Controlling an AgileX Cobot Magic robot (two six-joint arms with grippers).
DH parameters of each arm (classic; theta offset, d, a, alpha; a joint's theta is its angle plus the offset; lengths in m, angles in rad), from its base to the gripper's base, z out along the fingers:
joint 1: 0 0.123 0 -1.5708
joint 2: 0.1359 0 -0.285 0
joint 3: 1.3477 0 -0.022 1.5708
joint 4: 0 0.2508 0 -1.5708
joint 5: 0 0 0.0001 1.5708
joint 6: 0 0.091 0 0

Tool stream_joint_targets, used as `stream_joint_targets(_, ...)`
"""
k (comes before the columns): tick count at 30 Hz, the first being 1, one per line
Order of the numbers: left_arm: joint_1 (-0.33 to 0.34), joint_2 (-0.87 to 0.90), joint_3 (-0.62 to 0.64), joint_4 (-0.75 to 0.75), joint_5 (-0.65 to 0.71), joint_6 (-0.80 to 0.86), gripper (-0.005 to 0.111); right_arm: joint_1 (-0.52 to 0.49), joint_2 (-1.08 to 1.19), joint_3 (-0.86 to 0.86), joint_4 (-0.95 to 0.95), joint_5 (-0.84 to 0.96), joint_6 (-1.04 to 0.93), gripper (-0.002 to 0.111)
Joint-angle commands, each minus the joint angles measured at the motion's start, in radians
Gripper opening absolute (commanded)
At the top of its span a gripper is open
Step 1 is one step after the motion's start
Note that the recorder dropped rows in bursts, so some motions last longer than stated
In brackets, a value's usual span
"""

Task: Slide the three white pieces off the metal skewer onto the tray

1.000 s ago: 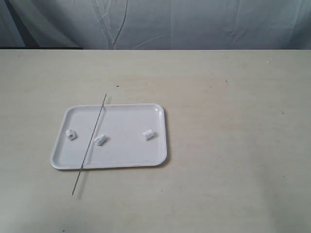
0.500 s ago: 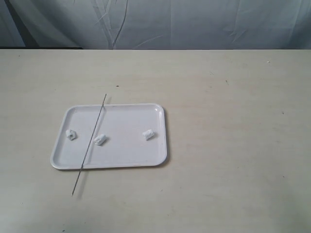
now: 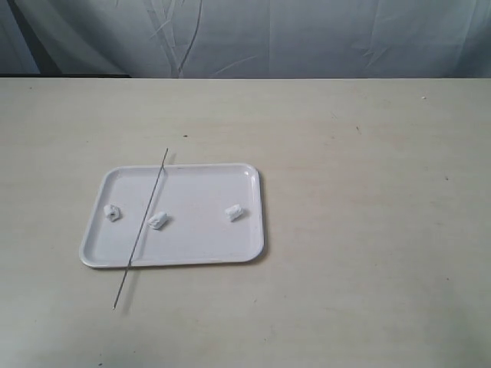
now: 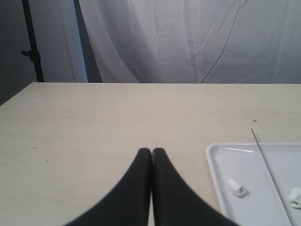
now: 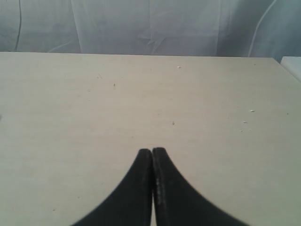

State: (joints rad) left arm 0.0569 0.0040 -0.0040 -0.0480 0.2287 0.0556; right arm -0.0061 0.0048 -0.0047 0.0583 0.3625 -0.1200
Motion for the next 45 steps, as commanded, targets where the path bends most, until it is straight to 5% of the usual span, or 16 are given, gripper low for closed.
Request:
stream_joint_targets(1, 0.002, -0.004, 0.004, -0.011, 0.002, 0.000, 0.000, -0.004, -0.005, 0.005, 0.004, -0.001, 0.005, -0.001)
stream_joint_targets(45, 0.002, -0.004, 0.004, -0.011, 0.002, -0.019, 0.000, -0.004, -0.005, 0.005, 0.003, -0.001, 0.007, -0.001)
